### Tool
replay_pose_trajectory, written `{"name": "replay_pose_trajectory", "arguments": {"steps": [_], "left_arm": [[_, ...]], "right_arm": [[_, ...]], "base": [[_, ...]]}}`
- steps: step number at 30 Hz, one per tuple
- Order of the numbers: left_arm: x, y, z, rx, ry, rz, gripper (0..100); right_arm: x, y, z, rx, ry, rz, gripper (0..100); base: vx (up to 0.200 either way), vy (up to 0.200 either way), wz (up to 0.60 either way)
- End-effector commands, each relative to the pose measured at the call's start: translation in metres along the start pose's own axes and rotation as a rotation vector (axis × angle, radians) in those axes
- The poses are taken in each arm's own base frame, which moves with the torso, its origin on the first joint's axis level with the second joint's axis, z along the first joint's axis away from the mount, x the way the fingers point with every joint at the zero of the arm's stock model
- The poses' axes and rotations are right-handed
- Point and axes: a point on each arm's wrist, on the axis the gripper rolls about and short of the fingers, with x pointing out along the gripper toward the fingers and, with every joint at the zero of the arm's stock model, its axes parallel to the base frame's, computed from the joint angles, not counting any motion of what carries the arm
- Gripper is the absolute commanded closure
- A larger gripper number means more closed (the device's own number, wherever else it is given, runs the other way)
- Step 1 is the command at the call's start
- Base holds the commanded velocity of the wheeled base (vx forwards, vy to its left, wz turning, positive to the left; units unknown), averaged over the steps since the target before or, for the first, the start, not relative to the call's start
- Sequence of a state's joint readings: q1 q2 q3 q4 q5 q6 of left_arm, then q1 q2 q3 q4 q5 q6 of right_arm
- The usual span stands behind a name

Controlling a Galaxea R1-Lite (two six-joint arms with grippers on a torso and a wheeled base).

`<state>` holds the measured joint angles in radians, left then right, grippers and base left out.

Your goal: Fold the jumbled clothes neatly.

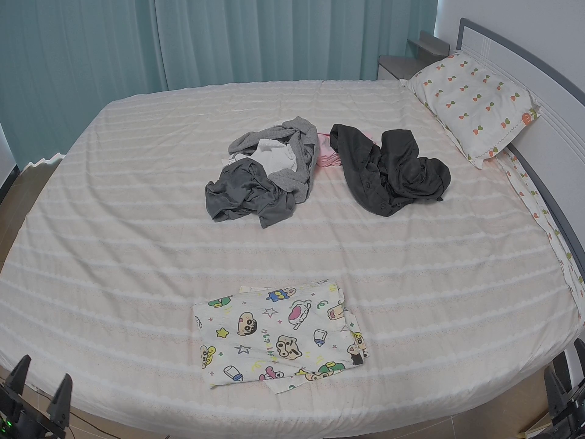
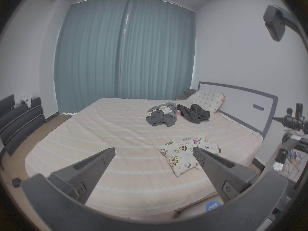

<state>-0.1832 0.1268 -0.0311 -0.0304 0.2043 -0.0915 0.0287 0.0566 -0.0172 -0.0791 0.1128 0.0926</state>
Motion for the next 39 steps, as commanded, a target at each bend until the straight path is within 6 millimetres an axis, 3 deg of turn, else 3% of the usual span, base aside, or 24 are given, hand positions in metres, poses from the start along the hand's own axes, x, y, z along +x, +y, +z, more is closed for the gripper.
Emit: {"name": "replay_pose_trajectory", "arguments": {"steps": [1,5,11,16,28,39], "left_arm": [[0.0001,-0.0025,-0.0082,0.023,0.05,-0.174,0],[-0.0008,-0.0035,-0.0123,0.101,0.052,-0.122,0],[-0.003,-0.0049,-0.0125,0.075,0.023,-0.02,0],[-0.0064,-0.0055,-0.0137,0.066,-0.023,0.017,0],[-0.0089,-0.0051,-0.0147,0.049,-0.056,0.014,0],[-0.0089,-0.0052,-0.0149,0.074,-0.054,0.009,0]], "right_arm": [[-0.0045,-0.0018,-0.0071,-0.018,-0.007,-0.141,0],[-0.0048,-0.004,-0.007,-0.112,-0.006,-0.241,0],[-0.0054,-0.0061,-0.0068,-0.178,-0.001,-0.34,0],[-0.002,-0.0057,-0.0072,-0.129,0.049,-0.321,0],[-0.0042,-0.0053,-0.007,-0.143,-0.026,-0.298,0],[-0.0038,-0.0039,-0.0079,-0.019,-0.031,-0.224,0]], "base": [[0.0,0.0,0.0],[0.0,0.0,0.0],[0.0,0.0,0.0],[0.0,0.0,0.0],[0.0,0.0,0.0],[0.0,0.0,0.0]]}}
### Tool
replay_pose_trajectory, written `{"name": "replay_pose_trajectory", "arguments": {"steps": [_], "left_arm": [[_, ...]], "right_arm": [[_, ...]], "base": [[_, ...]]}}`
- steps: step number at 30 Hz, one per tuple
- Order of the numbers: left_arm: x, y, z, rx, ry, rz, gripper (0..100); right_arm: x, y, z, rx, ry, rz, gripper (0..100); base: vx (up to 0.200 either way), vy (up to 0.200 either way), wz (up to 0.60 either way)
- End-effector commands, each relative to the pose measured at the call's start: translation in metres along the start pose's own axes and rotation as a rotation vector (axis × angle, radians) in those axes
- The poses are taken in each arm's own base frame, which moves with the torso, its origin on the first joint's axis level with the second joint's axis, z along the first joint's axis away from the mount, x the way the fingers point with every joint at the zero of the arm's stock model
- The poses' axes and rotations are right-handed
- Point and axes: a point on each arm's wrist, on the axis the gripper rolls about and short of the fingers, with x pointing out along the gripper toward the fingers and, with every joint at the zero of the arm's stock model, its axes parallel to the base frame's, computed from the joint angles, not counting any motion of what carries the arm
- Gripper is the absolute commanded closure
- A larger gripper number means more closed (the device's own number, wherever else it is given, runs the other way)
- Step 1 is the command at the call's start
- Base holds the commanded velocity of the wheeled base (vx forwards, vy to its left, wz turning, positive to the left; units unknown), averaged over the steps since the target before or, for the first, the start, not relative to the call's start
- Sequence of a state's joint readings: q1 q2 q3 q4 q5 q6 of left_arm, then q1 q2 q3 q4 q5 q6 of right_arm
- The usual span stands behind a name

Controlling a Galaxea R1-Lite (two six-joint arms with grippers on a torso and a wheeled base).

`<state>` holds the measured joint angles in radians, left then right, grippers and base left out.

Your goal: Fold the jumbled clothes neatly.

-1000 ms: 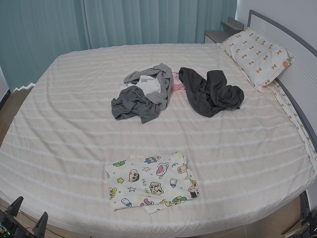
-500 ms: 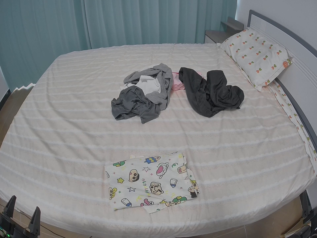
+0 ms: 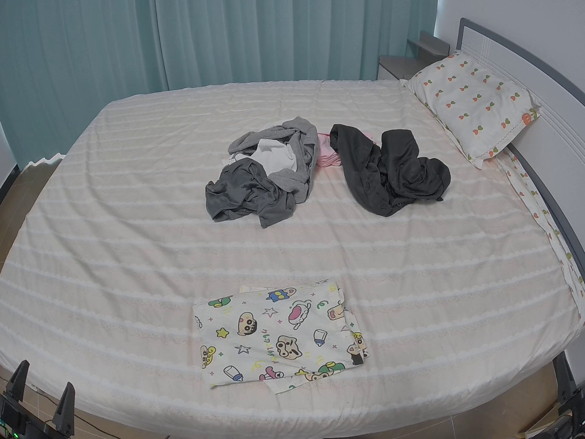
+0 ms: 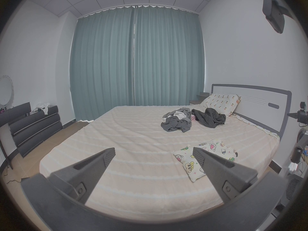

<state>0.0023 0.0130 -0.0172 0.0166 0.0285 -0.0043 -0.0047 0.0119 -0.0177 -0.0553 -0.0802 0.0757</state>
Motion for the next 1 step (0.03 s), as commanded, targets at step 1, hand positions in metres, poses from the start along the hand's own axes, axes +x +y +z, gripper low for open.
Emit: {"name": "replay_pose_trajectory", "arguments": {"steps": [1], "left_arm": [[-0.0001,0.0,-0.0029,0.0,-0.002,0.0,0]], "right_arm": [[0.0004,-0.0003,-0.0051,-0.006,0.009,0.0,0]], "base": [[0.0,0.0,0.0]]}}
